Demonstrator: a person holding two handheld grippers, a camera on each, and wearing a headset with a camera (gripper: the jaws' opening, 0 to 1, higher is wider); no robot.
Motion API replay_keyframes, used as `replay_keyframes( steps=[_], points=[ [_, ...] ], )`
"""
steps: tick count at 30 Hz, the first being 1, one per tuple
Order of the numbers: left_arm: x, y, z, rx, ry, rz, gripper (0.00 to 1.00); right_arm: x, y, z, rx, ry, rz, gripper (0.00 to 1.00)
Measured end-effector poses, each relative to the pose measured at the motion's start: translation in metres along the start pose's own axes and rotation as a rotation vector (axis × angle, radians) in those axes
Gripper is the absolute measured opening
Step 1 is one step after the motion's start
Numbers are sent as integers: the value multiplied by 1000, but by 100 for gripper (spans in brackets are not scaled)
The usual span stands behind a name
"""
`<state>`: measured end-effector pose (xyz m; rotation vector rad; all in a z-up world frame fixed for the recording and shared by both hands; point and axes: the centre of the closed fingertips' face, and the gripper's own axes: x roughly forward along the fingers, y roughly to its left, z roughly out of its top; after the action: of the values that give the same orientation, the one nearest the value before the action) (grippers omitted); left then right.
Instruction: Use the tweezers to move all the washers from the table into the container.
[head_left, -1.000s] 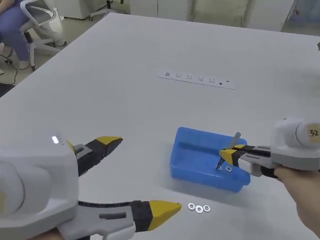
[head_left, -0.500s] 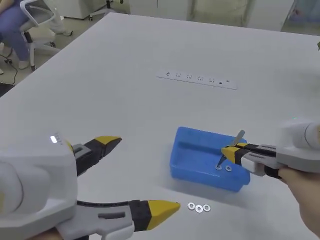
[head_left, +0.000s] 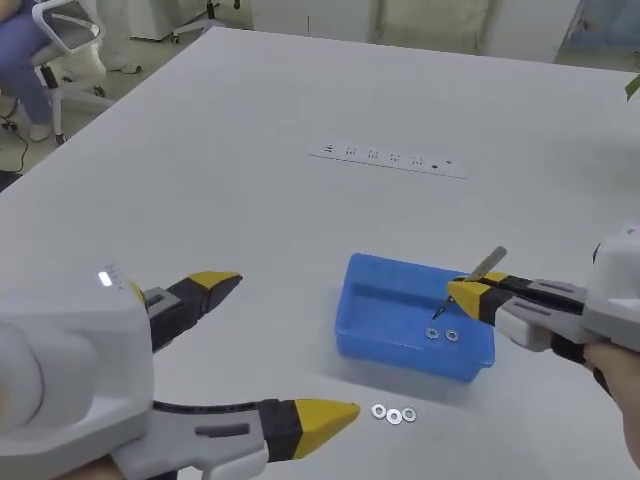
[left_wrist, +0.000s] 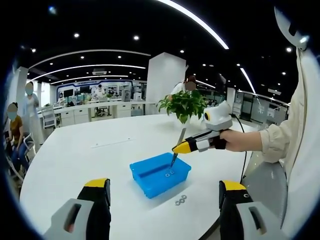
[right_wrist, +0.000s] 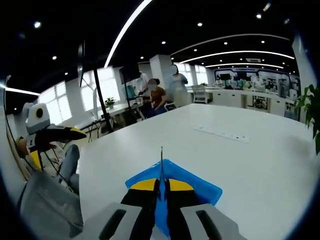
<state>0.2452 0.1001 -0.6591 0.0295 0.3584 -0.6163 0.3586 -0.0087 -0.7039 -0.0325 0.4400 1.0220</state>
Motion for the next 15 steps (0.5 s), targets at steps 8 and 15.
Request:
replay_keyframes(
  steps=[8, 15],
  points=[
    [0, -2, -1, 0, 2, -2, 91, -7, 18, -9, -15, 17, 39, 3],
    [1, -3, 0, 1, -1, -2, 91, -6, 33, -28, -3, 51, 87, 3]
  ],
)
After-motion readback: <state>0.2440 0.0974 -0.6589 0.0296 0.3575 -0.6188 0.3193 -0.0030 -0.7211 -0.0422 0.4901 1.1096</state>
